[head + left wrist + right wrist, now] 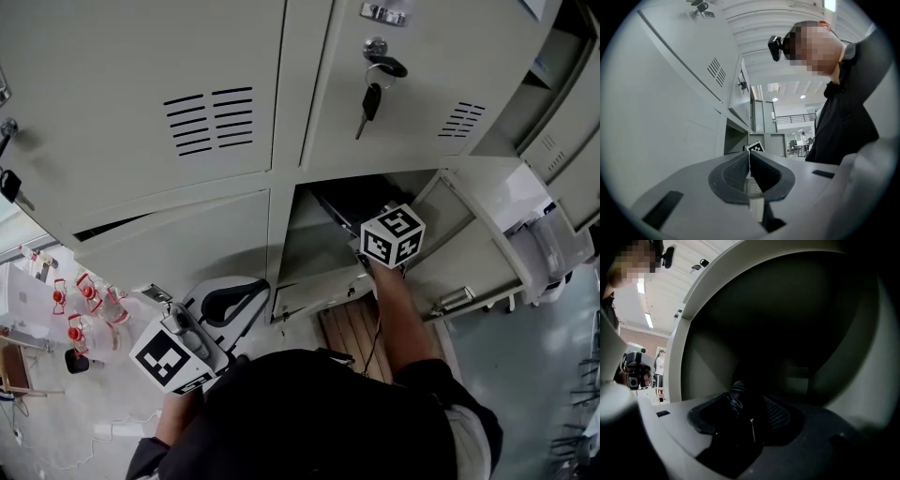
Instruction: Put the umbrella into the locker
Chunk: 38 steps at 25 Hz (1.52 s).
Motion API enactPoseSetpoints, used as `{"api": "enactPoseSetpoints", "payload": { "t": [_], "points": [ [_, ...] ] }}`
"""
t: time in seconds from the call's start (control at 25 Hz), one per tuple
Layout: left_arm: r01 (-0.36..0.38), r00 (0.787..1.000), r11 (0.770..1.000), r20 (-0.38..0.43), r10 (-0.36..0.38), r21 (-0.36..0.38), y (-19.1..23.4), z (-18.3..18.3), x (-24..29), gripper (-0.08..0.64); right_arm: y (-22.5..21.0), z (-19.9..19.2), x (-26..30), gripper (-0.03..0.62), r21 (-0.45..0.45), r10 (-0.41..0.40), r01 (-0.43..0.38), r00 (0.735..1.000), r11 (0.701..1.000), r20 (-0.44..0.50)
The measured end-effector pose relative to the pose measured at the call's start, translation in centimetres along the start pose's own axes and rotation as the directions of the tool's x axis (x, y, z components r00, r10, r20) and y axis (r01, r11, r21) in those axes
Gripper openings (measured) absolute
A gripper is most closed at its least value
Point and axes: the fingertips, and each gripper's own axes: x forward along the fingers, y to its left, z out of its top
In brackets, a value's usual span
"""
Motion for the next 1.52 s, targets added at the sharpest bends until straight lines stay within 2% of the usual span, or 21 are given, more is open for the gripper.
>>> {"api": "enactPoseSetpoints", "payload": {
  "t": [0.32,0.72,1.16,1.52],
  "points": [
    [0.002,1.000,1.000,0.006,-0.002,0.002,-0.4,0.2,-0.6,0.020,0.0,-0.1,2.2,0.229,-0.073,0.031,-0.036,0.996,0.997,-0.078],
    [0.005,1.000,1.000,-0.001,-0.005,-0.001,-0.8,0.1,-1.0,0.020,-0.9,-2.0,3.5,0.230,-0.148,0.024,-0.052,0.983,0.988,-0.182],
    [0.051,0.998,0.999,-0.028,-0.052,-0.007,-1.8,-0.9,-0.7,0.020,-1.4,-3.0,4.5,0.232,-0.195,0.011,-0.061,0.969,0.979,-0.246],
    [0.083,0.996,0.995,-0.033,-0.085,-0.057,-1.9,-2.0,-0.5,0.020,-1.2,-3.6,4.8,0.247,-0.230,0.004,-0.071,0.961,0.971,-0.277]
  ]
}}
